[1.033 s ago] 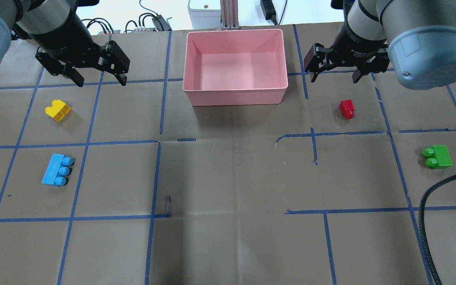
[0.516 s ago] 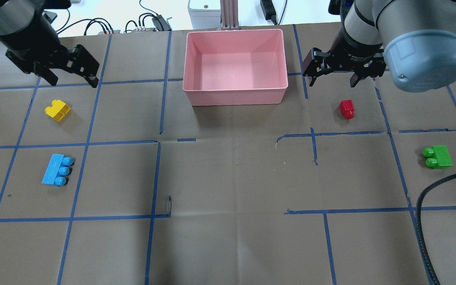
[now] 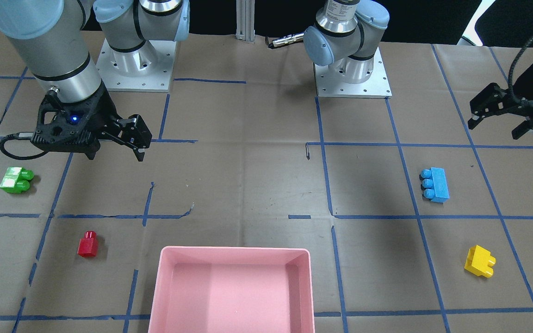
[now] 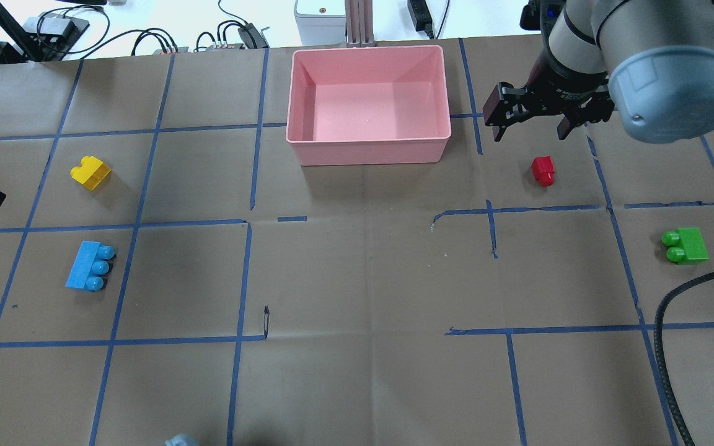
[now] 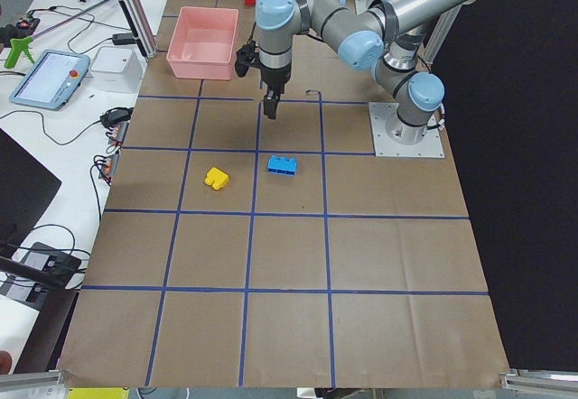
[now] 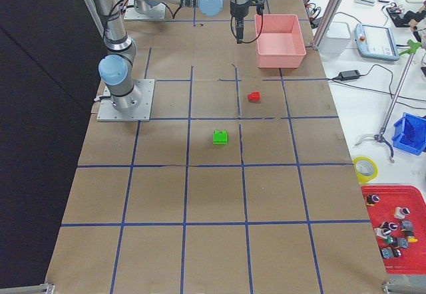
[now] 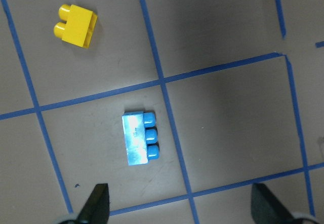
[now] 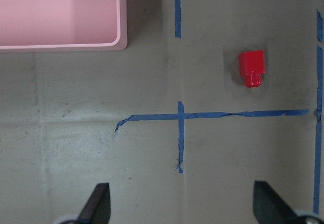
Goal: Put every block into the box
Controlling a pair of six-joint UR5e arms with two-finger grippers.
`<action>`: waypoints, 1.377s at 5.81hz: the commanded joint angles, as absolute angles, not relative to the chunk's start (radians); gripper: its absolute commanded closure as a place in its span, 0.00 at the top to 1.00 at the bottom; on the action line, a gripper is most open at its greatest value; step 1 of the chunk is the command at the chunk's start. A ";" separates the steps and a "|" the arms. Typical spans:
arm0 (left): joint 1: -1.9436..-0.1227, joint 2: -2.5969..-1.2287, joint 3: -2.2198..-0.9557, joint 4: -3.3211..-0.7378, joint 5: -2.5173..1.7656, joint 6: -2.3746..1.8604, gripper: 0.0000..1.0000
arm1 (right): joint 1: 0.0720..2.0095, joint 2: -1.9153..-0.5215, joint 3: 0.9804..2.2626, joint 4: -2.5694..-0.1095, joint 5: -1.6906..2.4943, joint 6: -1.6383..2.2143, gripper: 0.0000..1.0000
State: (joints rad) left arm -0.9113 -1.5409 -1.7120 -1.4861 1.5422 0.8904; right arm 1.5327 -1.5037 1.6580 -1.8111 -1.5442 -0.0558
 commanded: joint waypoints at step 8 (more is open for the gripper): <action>-0.894 -1.727 -2.097 -0.864 1.480 0.798 0.97 | 0.896 -1.434 2.092 -2.366 -1.479 -0.695 0.99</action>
State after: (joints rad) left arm -0.8910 -1.7010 -2.0873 -0.8964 1.4848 0.8041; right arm 0.8991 -1.4465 2.0246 -2.2829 -1.4957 -0.6938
